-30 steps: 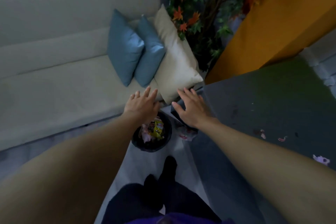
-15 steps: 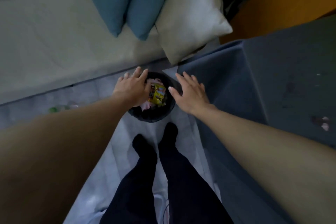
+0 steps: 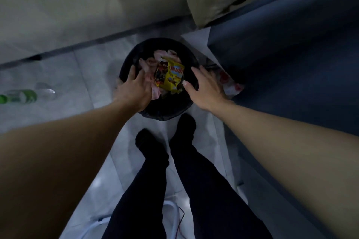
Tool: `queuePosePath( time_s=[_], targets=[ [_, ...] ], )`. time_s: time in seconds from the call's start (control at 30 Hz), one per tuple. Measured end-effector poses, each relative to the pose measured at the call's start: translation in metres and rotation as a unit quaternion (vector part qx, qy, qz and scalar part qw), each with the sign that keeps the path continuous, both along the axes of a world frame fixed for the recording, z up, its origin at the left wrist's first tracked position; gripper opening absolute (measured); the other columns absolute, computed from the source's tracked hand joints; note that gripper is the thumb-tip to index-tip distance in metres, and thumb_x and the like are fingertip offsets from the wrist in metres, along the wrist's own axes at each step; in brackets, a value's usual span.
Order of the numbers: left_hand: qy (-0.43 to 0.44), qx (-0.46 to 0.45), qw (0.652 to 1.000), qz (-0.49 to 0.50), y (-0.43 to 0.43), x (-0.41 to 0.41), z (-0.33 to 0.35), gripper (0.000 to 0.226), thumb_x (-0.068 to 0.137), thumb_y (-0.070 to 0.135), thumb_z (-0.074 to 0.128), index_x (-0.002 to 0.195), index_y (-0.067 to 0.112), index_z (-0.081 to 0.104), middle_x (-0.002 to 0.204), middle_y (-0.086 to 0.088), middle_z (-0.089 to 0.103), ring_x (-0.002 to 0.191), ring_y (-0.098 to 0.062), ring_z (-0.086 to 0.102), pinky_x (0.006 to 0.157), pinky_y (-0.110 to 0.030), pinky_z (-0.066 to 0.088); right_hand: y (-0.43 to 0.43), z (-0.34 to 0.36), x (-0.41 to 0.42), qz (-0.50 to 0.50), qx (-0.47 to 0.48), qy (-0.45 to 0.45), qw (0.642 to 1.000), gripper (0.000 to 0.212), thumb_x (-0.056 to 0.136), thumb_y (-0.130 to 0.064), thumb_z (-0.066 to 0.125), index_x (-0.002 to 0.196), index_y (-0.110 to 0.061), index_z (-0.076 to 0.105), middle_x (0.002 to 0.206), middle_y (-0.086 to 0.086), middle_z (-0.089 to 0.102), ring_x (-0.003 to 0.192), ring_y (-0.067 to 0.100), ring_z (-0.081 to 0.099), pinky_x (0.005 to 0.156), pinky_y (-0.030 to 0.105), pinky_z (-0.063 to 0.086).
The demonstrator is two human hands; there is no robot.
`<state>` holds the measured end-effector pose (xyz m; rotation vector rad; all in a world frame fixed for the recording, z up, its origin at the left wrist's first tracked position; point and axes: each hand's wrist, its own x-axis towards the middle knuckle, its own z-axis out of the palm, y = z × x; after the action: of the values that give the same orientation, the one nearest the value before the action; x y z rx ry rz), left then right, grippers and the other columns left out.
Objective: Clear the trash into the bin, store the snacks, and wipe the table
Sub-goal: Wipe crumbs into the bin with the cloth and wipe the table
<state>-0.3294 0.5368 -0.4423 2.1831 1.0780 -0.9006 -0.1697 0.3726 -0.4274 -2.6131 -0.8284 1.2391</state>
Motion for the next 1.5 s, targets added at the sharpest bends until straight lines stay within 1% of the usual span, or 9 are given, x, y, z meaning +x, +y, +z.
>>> queuePosePath(
  time_s=[0.2,0.33,0.43,0.53,0.7,0.87,1.03,1.23,1.5],
  targets=[
    [-0.006,-0.006,0.998,0.058,0.0,-0.009,-0.044,0.061,0.101,0.046,0.034,0.157,0.028,0.017,0.168,-0.001,0.0,0.143,-0.051,0.02,0.112,-0.061,0.027,0.004,-0.059,0.001,-0.028,0.002,0.033,0.999,0.072,0.096,-0.055,0.051,0.156,-0.024,0.026,0.166,0.006,0.014,0.15,0.03,0.018,0.121,0.042,0.021],
    [-0.082,0.002,0.993,0.08,0.004,-0.014,-0.053,0.056,0.097,0.03,0.049,0.146,0.006,0.035,0.155,-0.018,0.031,0.13,-0.046,0.044,0.105,-0.05,0.039,0.006,-0.071,0.002,-0.052,0.035,0.044,0.997,0.075,0.094,-0.047,0.06,0.155,-0.02,0.029,0.163,0.007,0.023,0.148,0.026,0.025,0.118,0.032,0.023],
    [-0.111,0.025,0.991,0.066,0.006,-0.016,-0.048,0.049,0.097,0.028,0.05,0.136,0.001,0.04,0.139,-0.021,0.045,0.113,-0.045,0.053,0.097,-0.047,0.038,0.004,-0.068,0.001,-0.022,0.032,0.027,0.999,0.083,0.091,-0.044,0.065,0.157,-0.022,0.021,0.166,0.006,0.014,0.149,0.03,0.021,0.12,0.036,0.022],
    [-0.119,0.049,0.991,0.047,0.007,-0.018,-0.03,0.052,0.1,0.026,0.047,0.144,0.002,0.032,0.146,-0.021,0.036,0.108,-0.047,0.045,0.091,-0.046,0.035,0.002,-0.054,0.0,0.021,0.013,-0.009,1.0,0.089,0.089,-0.045,0.065,0.158,-0.025,0.012,0.167,0.0,0.003,0.149,0.033,0.012,0.12,0.043,0.022],
    [-0.077,0.096,0.991,-0.05,0.008,-0.011,0.033,0.064,0.101,0.017,0.049,0.153,-0.003,0.019,0.159,-0.026,0.017,0.136,-0.042,0.026,0.107,-0.047,0.03,0.008,-0.012,-0.002,0.046,0.009,-0.026,0.999,0.095,0.087,-0.043,0.07,0.157,-0.029,0.008,0.167,-0.003,-0.002,0.147,0.033,0.007,0.118,0.046,0.026],
    [-0.001,0.14,0.987,-0.085,0.013,-0.009,0.098,0.071,0.101,0.018,0.045,0.153,-0.009,0.005,0.164,-0.023,-0.001,0.14,-0.039,0.02,0.112,-0.04,0.022,0.017,0.045,-0.01,0.065,0.014,-0.04,0.997,0.098,0.084,-0.044,0.073,0.157,-0.032,0.008,0.166,-0.001,-0.005,0.142,0.034,0.01,0.116,0.045,0.028],
    [-0.008,0.207,0.968,-0.141,0.028,-0.019,0.15,0.075,0.096,0.015,0.046,0.151,-0.013,0.004,0.163,-0.027,0.005,0.15,-0.035,0.01,0.108,-0.043,0.025,0.02,0.112,-0.016,0.078,0.03,-0.074,0.994,0.101,0.083,-0.045,0.075,0.158,-0.03,0.008,0.166,0.0,-0.006,0.139,0.033,0.015,0.115,0.042,0.029],
    [-0.027,0.229,0.967,-0.111,0.038,-0.016,0.222,0.092,0.086,0.02,0.055,0.153,-0.008,0.0,0.163,-0.024,0.0,0.137,-0.042,0.029,0.106,-0.041,0.029,0.024,0.198,-0.007,0.084,0.057,-0.1,0.99,0.102,0.082,-0.047,0.074,0.158,-0.027,0.009,0.166,0.002,-0.005,0.138,0.034,0.017,0.113,0.044,0.032],
    [-0.033,0.291,0.942,-0.162,0.03,0.004,0.341,0.087,0.092,0.023,0.055,0.152,-0.012,0.002,0.162,-0.026,0.005,0.152,-0.036,0.002,0.107,-0.044,0.025,0.019,0.314,0.017,0.095,0.084,-0.138,0.982,0.104,0.081,-0.048,0.076,0.158,-0.028,0.009,0.166,0.001,-0.003,0.141,0.036,0.014,0.112,0.044,0.035]
  ],
)
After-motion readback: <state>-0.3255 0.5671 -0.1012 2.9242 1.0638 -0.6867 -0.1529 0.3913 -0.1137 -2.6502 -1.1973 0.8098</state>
